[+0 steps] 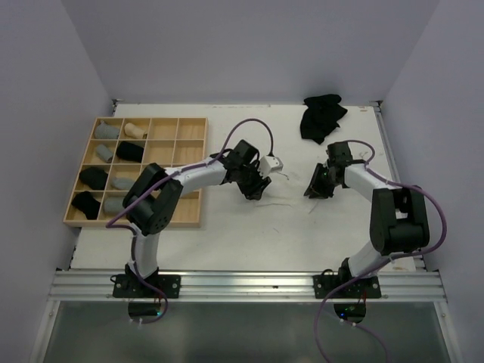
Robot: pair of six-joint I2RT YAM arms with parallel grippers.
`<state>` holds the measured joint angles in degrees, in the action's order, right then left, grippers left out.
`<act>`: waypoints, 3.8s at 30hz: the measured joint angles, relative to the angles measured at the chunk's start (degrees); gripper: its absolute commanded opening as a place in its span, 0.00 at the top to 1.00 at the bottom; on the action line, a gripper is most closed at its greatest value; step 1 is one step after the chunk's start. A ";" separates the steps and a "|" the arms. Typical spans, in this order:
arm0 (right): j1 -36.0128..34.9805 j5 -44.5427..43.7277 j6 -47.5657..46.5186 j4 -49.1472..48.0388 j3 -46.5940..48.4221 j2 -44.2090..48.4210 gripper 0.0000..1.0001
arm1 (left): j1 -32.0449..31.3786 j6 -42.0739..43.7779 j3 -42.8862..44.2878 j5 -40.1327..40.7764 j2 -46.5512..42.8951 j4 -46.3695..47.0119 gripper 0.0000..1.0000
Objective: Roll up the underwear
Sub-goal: Flatten the underwear
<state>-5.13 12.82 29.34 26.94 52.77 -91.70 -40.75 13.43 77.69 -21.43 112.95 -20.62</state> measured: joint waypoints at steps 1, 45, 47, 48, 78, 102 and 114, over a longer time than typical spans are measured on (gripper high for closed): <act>0.00 -0.17 -0.02 -0.11 0.24 -0.70 0.72 | -0.17 0.17 0.00 -0.07 0.42 -0.04 0.53; -7.21 3.41 -1.38 9.66 -0.07 19.80 0.95 | 10.99 -13.60 4.39 -36.24 7.65 -2.62 1.00; -9.25 3.76 -0.81 8.92 -1.07 19.61 0.94 | 10.56 -14.80 4.42 -35.52 8.61 -2.08 1.00; -9.51 3.82 -0.70 8.57 -1.38 19.37 0.94 | 10.32 -15.13 4.39 -35.30 8.92 -1.86 1.00; -22.21 3.23 3.21 -5.03 4.81 -5.70 0.73 | 9.77 -15.54 3.93 -32.24 9.40 -1.27 0.89; -22.25 -0.15 2.10 -2.10 4.85 -2.64 0.72 | 9.99 -15.32 3.76 -32.28 9.40 -1.25 0.89; -22.25 -0.83 1.49 -2.62 4.72 -5.18 0.77 | 9.99 -15.34 3.17 -32.28 9.40 -1.27 0.87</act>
<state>-27.38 11.99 30.83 24.32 57.49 -96.88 -30.76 -1.91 80.86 -53.71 122.34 -21.89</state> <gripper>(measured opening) 0.253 0.124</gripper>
